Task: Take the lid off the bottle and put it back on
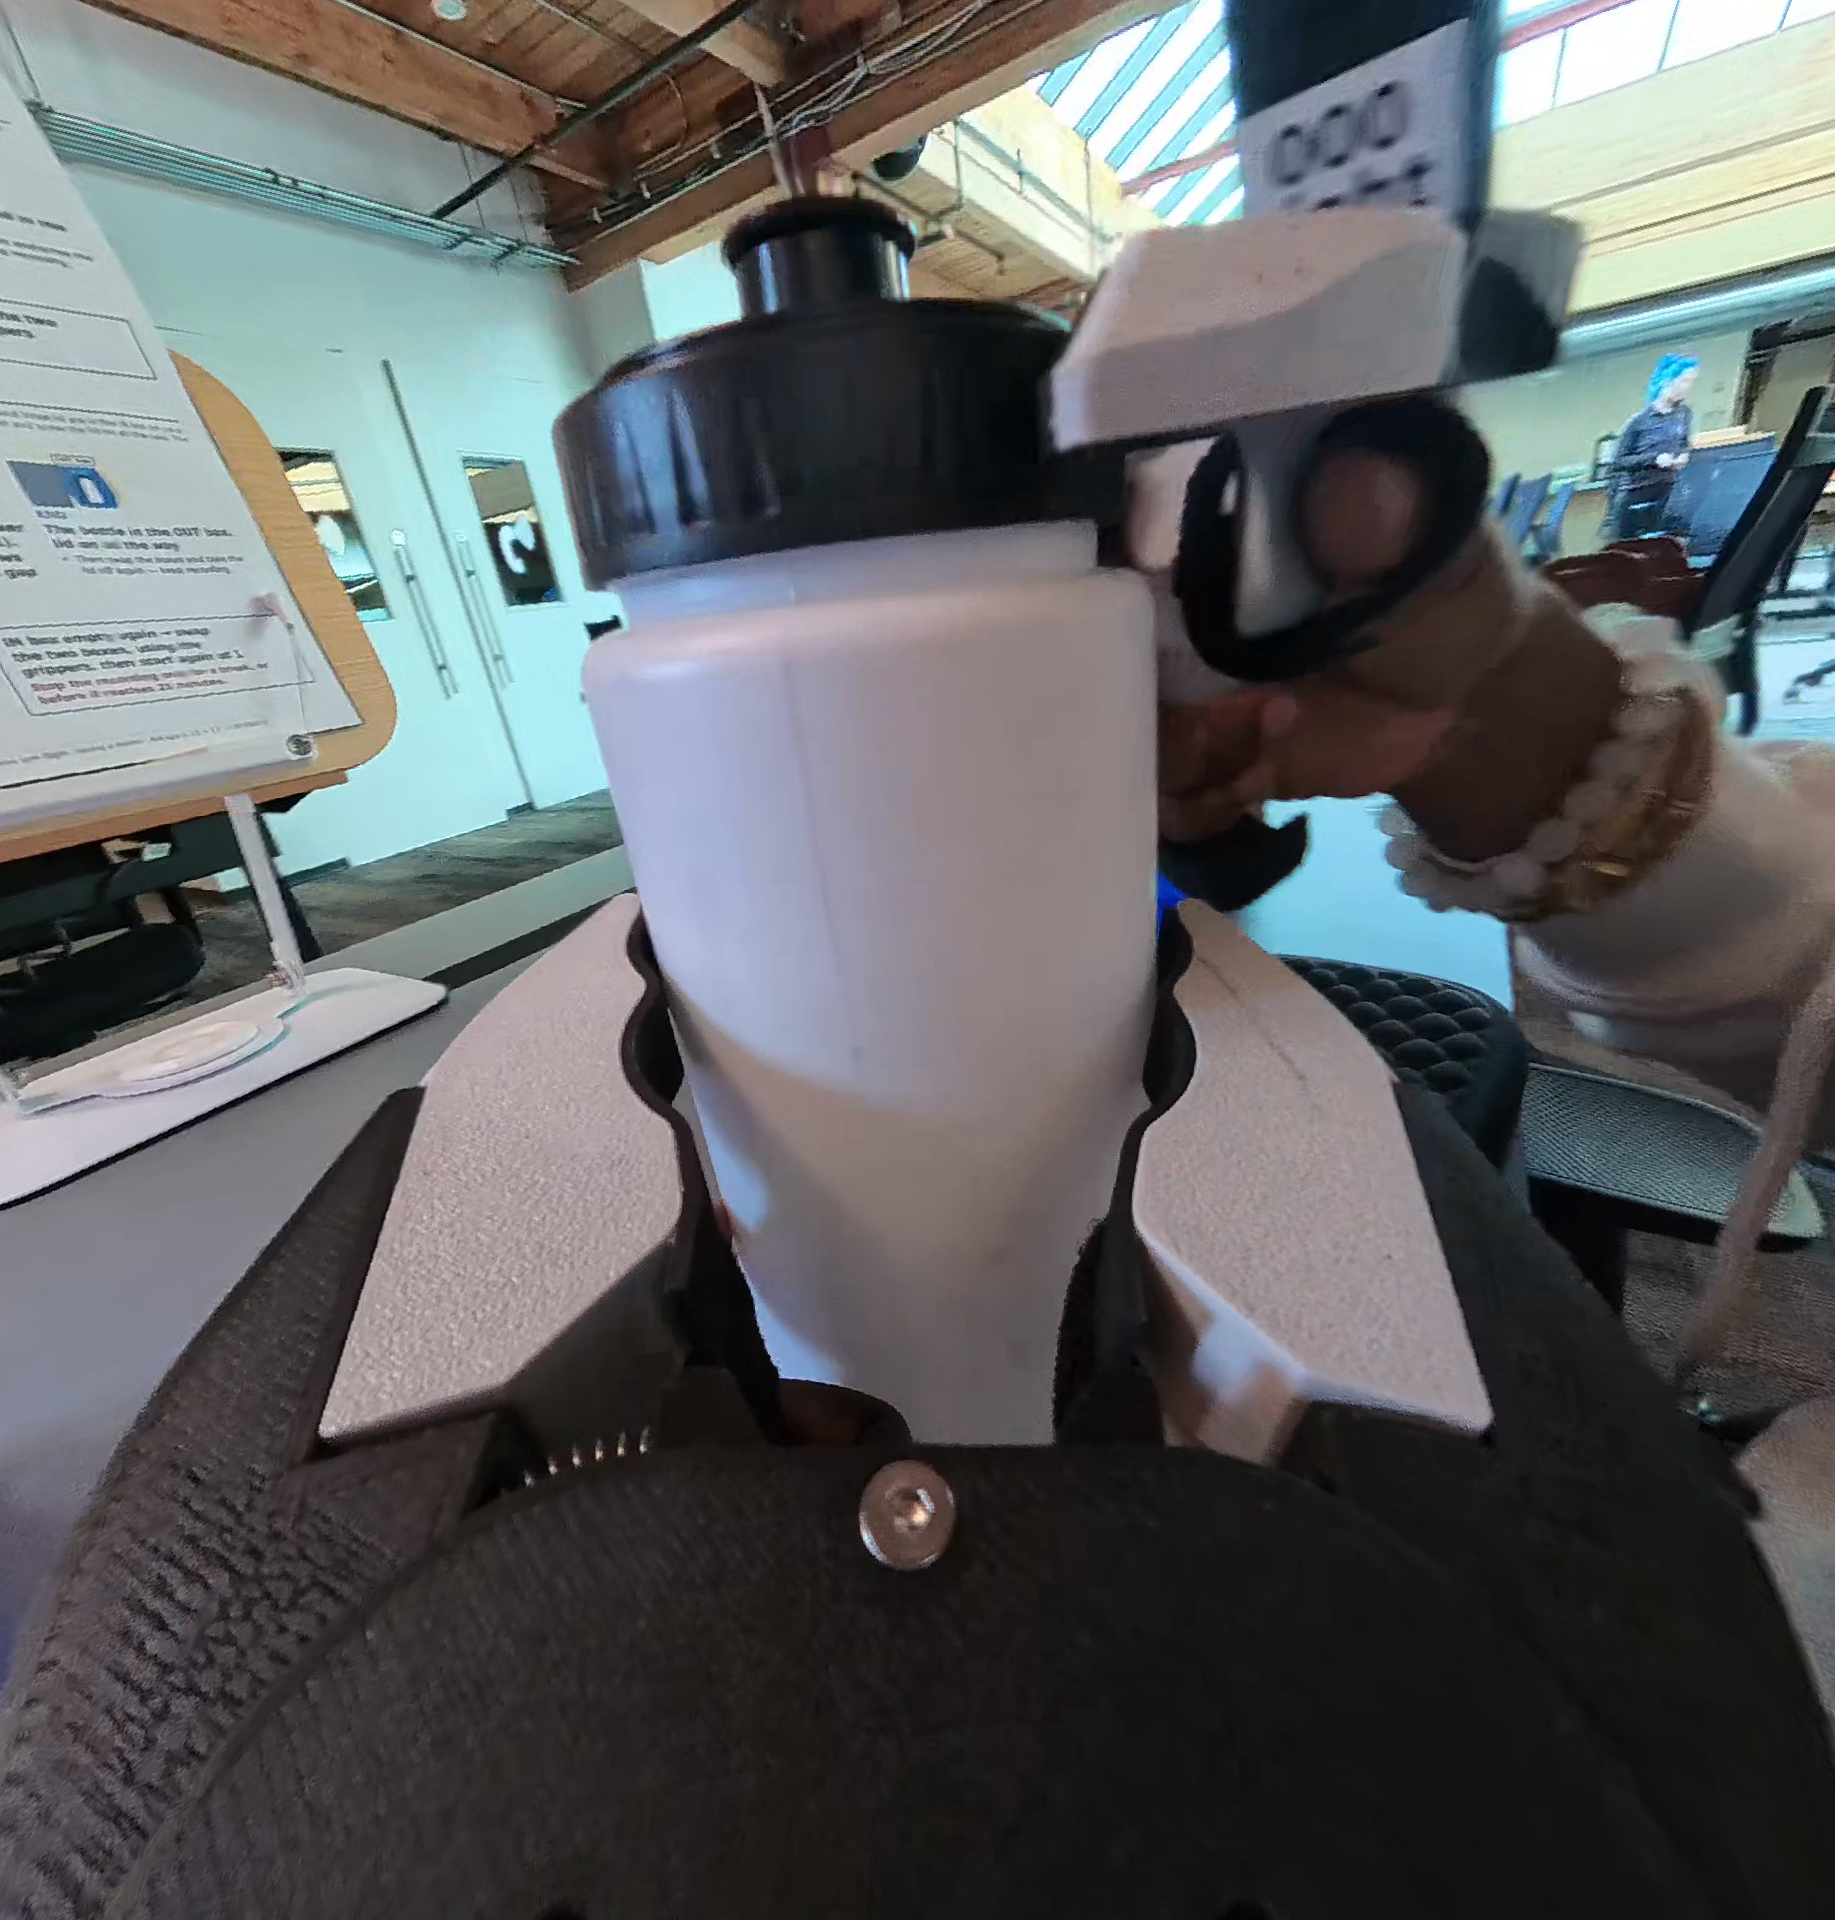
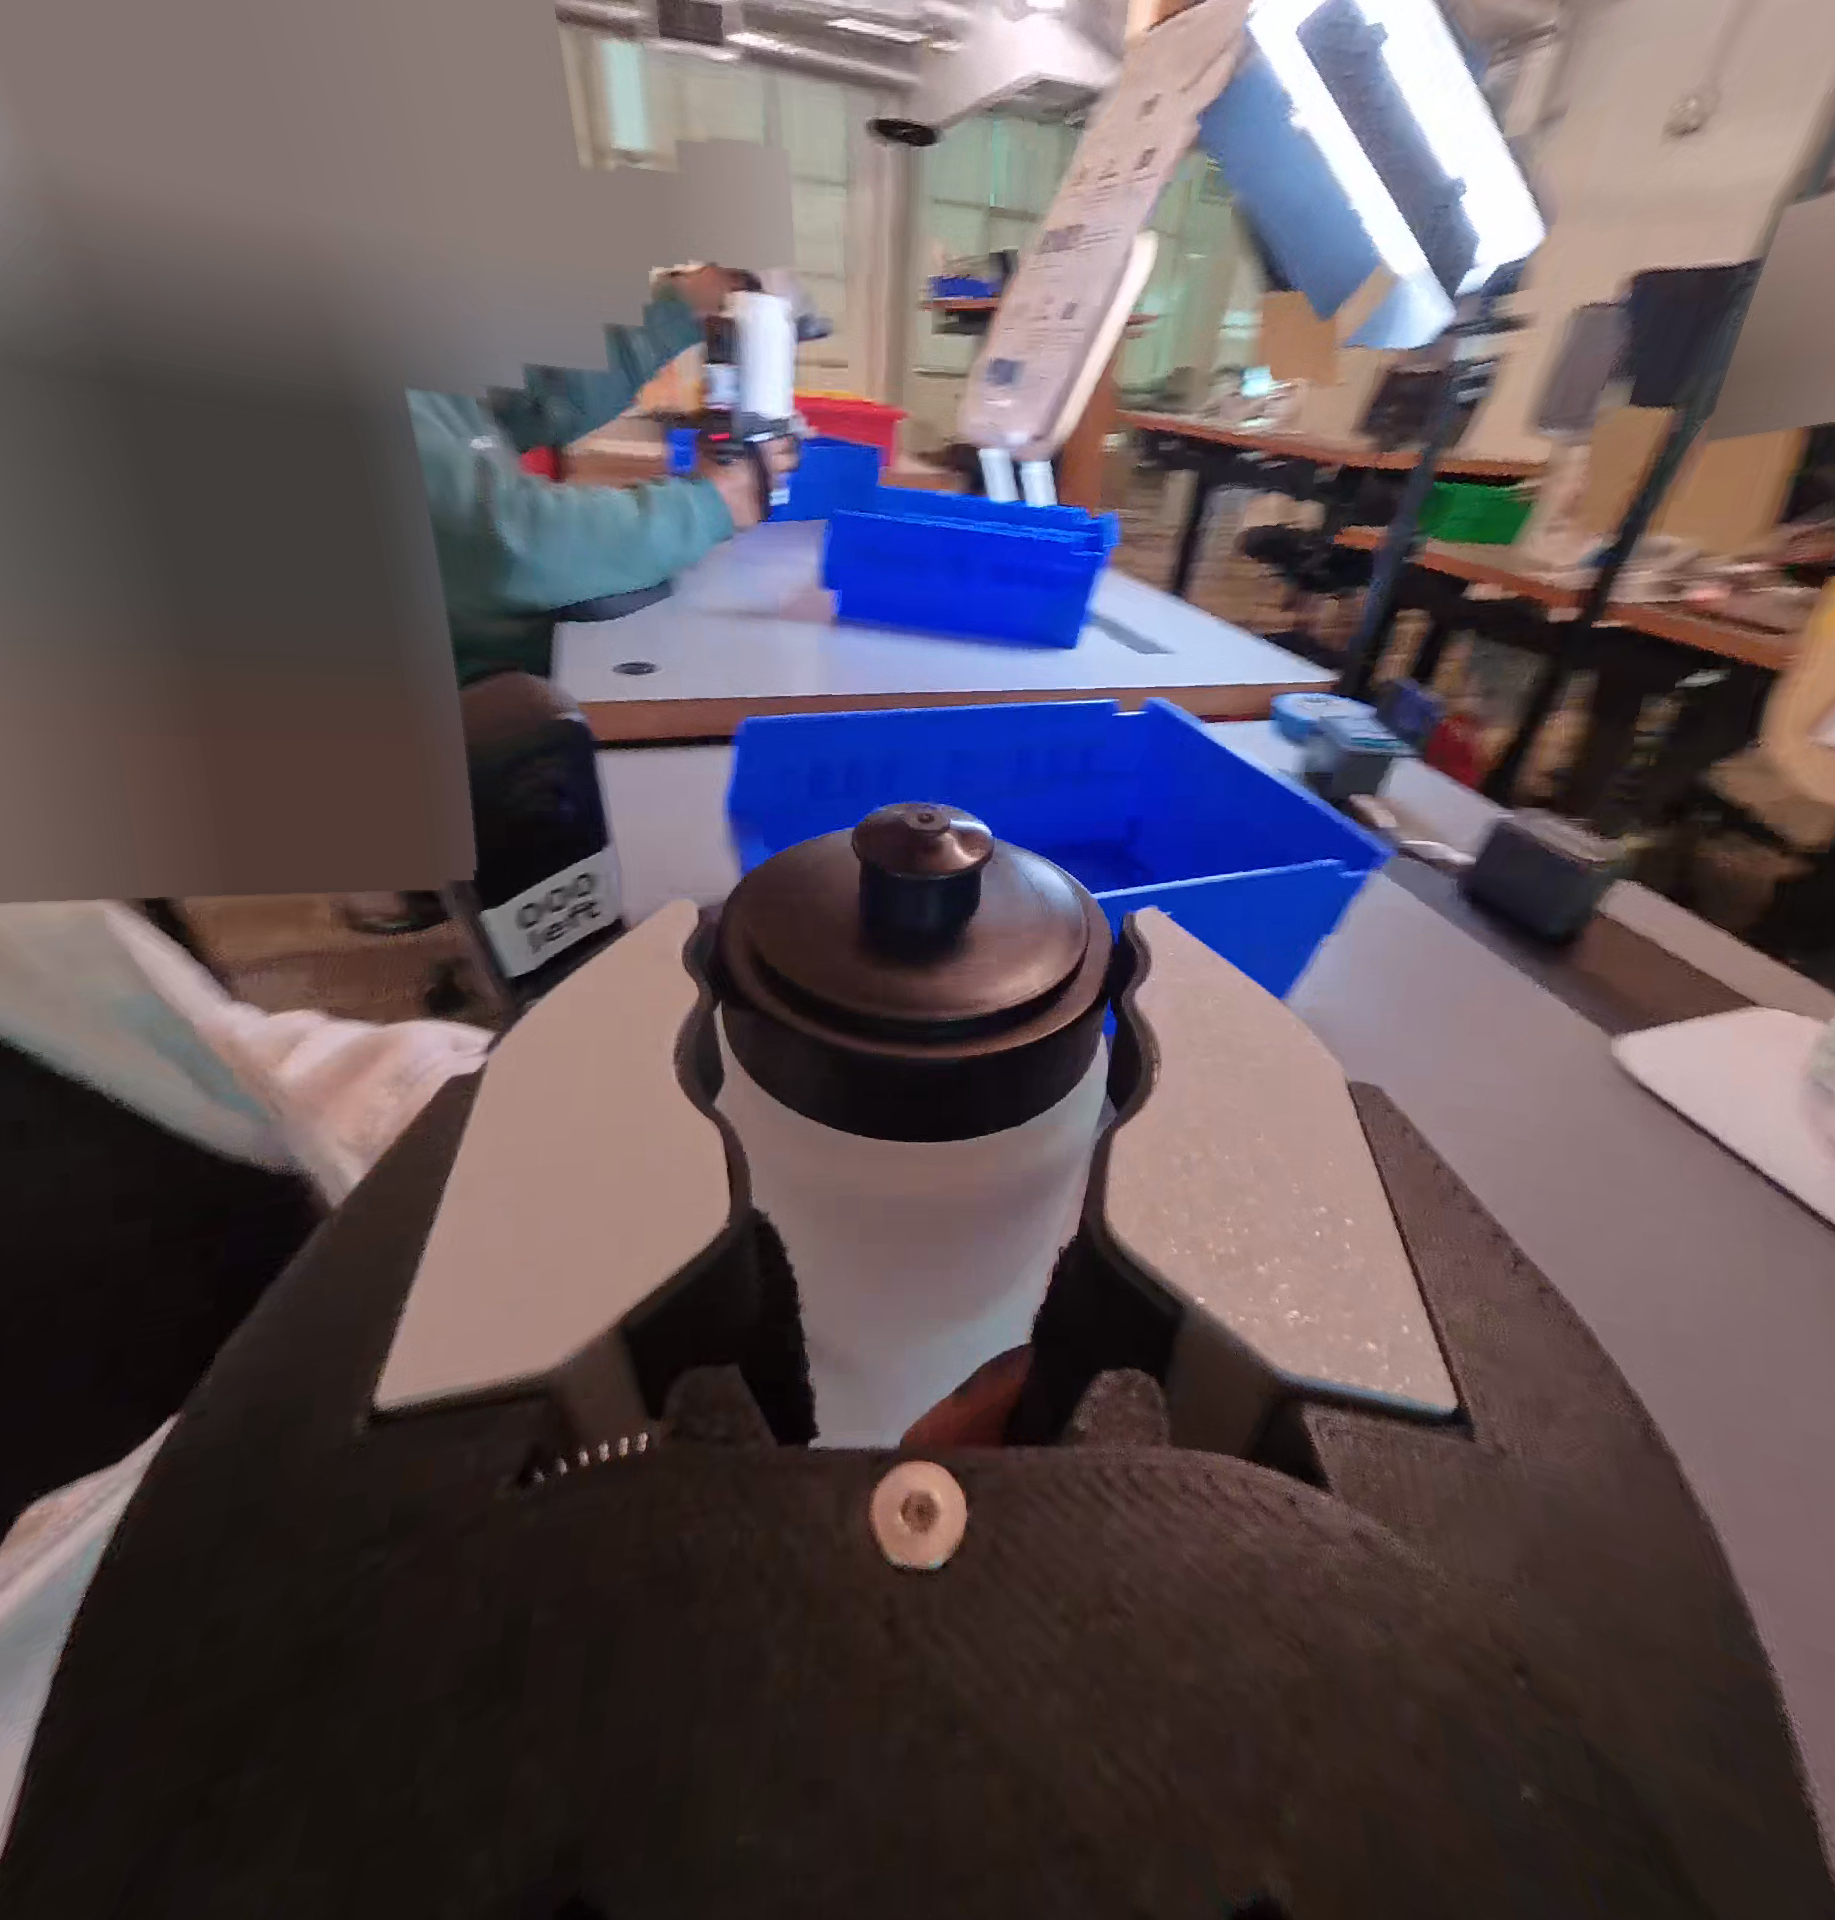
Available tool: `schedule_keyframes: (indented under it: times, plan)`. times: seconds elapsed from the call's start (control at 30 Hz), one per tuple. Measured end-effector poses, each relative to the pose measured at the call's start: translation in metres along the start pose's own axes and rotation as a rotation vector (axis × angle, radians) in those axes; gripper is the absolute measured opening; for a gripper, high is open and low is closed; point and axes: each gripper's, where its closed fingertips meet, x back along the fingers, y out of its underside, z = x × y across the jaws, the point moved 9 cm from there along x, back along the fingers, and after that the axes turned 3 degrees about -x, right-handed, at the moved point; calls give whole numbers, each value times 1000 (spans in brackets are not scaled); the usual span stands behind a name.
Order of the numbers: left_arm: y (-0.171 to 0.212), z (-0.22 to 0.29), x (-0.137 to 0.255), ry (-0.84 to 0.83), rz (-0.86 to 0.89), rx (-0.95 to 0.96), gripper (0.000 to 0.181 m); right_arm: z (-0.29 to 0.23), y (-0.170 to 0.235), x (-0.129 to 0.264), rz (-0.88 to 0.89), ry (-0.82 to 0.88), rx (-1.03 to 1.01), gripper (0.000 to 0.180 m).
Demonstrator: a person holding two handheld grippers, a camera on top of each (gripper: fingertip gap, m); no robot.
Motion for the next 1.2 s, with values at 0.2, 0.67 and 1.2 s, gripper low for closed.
schedule_keyframes:
  times: [0.2,0.67,1.2]
  plan:
    - [0,7,-2,160,24,39,88,32,1,0,19,-612,10,73]
    - [2,-1,-1,-45,-4,-8,88,6,3,7,162,-43,-108,99]
    - [0,8,0,217,46,106,88,29,9,-5,28,-699,-17,75]
